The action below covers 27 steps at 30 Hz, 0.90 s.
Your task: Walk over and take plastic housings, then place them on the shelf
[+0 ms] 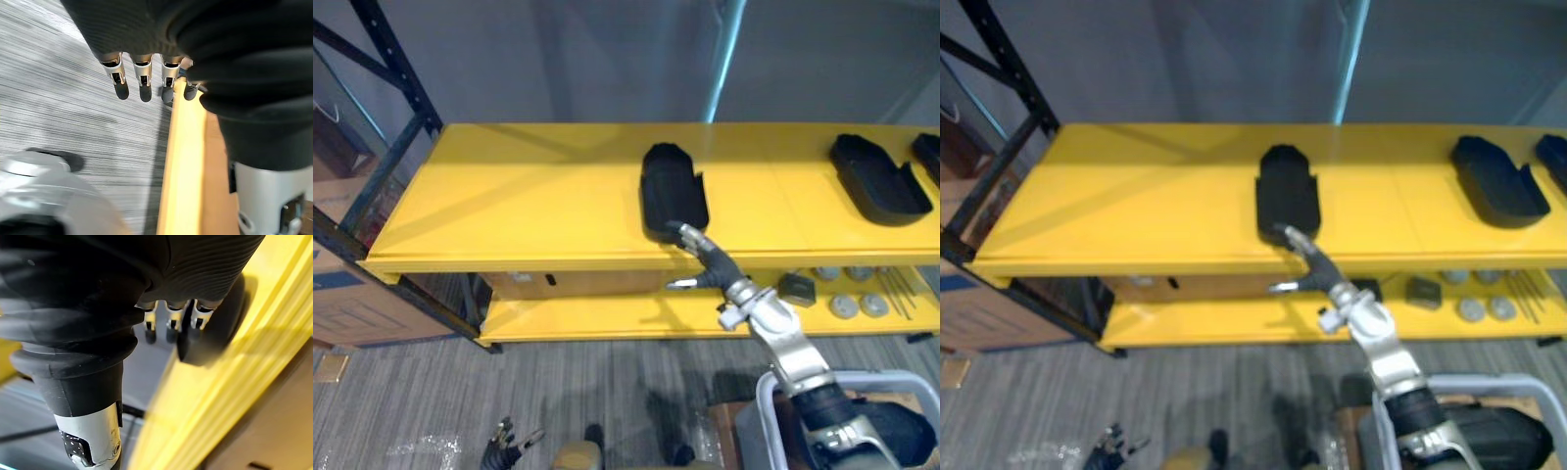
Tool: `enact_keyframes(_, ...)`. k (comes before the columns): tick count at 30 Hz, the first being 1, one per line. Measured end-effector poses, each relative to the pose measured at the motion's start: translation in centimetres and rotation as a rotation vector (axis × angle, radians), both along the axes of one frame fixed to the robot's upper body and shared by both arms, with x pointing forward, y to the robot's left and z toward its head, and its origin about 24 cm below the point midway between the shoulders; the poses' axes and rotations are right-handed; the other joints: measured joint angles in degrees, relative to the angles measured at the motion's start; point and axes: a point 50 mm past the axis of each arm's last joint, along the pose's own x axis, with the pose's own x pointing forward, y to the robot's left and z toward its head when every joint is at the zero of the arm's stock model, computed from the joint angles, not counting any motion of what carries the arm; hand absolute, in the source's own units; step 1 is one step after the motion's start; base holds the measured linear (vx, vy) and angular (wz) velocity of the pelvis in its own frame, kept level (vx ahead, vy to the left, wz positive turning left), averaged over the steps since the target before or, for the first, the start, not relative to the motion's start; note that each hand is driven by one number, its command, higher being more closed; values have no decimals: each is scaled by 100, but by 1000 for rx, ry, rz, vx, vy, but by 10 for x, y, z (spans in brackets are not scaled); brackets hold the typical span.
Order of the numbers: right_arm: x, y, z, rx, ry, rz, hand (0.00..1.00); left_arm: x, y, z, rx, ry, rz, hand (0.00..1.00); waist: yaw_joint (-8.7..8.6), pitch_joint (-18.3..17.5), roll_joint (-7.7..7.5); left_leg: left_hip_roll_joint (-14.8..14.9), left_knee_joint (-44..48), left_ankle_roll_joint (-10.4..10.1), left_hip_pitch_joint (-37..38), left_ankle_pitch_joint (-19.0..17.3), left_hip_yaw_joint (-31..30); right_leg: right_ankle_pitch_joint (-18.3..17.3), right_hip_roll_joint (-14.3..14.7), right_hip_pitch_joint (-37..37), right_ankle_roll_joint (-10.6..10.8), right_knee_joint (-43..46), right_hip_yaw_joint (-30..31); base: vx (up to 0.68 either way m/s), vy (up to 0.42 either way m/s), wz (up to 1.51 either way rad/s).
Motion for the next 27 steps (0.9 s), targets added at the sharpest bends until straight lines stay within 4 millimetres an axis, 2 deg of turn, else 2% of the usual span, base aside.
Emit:
enact_keyframes(4,11,0,2,-89,-3,-37,0,-4,2,-3,12,26,26,0,23,160,-57,-39,-65,4,-3,62,-32,-4,-21,-43,5,45,-17,-39,11,4)
enact_keyframes(10,17,-3,4,-122,-27,-85,0,-9,8,-5,20,35,77,0,46,254,-74,-67,-109,18,-10,78,-32,-2,-71,-75,29,57,-16,-5,2,0)
enact_keyframes(14,23,-2,15,-117,-78,-129,0,2,7,-3,27,-12,75,0,59,347,-92,-66,-110,19,-8,80,-29,0,-67,-79,30,56,-16,0,0,0)
enact_keyframes(19,31,-6,19,-132,-114,-191,0,6,0,-4,9,-22,73,0,70,371,-69,-94,-110,19,-13,80,-32,0,-69,-80,31,48,-17,0,0,0)
enact_keyframes(22,36,-5,31,-129,-174,-223,0,9,-5,-5,-3,-29,73,0,77,523,-37,-53,-84,19,-29,80,-47,0,-57,-75,29,60,-23,-23,-10,1)
enact_keyframes(27,45,-10,47,-118,-219,-259,0,15,-5,-4,4,-39,77,0,150,562,16,-51,-52,20,-91,79,-73,-3,-56,-98,24,61,-50,-2,0,3)
